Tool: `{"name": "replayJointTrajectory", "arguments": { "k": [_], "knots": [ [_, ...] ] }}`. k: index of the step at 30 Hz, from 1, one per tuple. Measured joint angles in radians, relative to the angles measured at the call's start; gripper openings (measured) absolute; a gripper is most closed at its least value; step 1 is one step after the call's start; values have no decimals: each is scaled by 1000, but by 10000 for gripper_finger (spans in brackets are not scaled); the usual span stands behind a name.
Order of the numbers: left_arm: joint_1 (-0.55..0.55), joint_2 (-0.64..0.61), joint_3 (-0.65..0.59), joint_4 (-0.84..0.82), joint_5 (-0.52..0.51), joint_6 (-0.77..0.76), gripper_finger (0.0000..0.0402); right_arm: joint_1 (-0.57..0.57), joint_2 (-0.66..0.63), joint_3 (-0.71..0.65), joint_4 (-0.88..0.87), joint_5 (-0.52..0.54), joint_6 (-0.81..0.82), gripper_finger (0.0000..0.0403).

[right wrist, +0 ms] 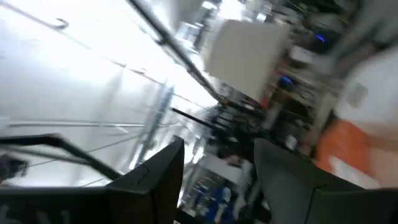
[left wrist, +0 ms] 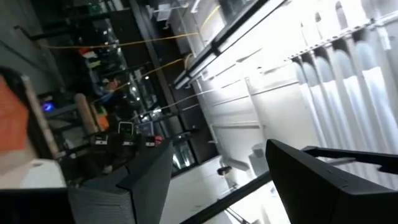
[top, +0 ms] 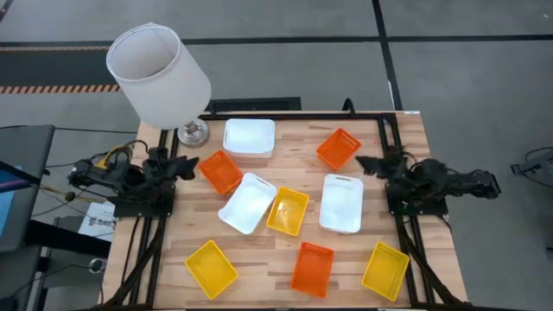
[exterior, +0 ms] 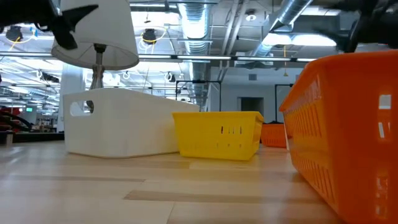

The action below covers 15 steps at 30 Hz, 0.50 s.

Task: Stack baskets by color
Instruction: Stack the bottom right yellow bin on the top yellow bin

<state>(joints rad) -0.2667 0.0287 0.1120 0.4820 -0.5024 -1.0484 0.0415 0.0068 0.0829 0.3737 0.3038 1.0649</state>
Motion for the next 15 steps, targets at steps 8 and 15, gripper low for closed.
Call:
{"name": "replayJointTrajectory", "arguments": {
  "k": [8,15],
  "knots": [
    [0,126,186,-69,-8,108,247,65,172,408,-568,-23,-175,210],
    [0,258,301,-217,-12,128,247,164,497,710,-1141,-291,45,183]
  ]
}}
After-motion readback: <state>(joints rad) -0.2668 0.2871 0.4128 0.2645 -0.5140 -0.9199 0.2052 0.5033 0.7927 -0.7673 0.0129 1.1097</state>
